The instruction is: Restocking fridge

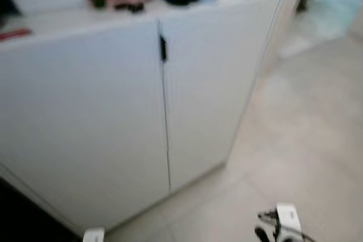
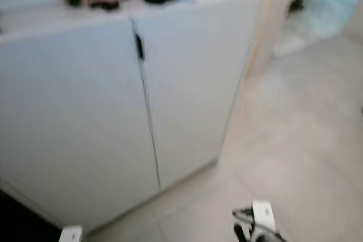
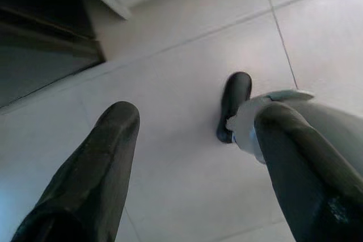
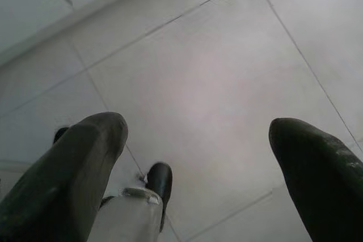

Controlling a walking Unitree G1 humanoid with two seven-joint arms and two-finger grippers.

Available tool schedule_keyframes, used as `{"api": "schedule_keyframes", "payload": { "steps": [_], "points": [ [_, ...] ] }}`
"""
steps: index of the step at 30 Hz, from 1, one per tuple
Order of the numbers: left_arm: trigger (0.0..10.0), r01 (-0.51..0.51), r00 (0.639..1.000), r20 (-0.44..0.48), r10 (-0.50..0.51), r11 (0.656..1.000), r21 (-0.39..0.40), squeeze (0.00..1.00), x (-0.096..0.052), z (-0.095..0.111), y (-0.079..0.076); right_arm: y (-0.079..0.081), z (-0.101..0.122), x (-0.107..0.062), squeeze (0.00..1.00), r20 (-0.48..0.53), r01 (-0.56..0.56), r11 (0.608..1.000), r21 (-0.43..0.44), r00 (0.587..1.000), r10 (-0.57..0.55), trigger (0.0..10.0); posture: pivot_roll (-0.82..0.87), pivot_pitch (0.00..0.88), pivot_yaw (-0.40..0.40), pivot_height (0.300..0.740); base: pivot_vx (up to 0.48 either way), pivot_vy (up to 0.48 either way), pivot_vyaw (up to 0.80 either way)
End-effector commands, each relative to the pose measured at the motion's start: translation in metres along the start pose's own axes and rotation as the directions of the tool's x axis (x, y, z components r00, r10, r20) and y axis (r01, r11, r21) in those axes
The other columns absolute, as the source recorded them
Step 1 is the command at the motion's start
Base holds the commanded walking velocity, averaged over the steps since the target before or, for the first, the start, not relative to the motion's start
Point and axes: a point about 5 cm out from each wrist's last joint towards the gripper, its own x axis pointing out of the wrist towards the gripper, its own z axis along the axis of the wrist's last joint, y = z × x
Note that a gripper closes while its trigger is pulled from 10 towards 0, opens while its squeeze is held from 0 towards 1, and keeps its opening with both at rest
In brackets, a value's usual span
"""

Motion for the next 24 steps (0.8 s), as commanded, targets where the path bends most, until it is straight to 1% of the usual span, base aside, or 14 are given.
{"api": "schedule_keyframes", "payload": {
  "steps": [1,24],
  "points": [
    [10.0,-0.004,1.0,-0.024,0.003,1.0,-0.002,0.0,-0.0006,-0.0059,0.0007,-0.002,-0.0045,-0.0006,0.0,-0.02,0.009,1.0,0.007,1.0,-0.009,10.0,0.01,0.0,-0.029,0.74,0.0,0.0,0.8],
    [10.0,-0.006,1.0,-0.026,0.006,1.0,-0.003,0.0,-0.0006,-0.0058,0.0009,-0.0004,-0.0047,-0.0004,0.0,-0.035,-0.009,1.0,-0.011,0.999,0.009,10.0,0.02,0.0,-0.026,0.74,0.0,0.0,0.8]
  ]
}}
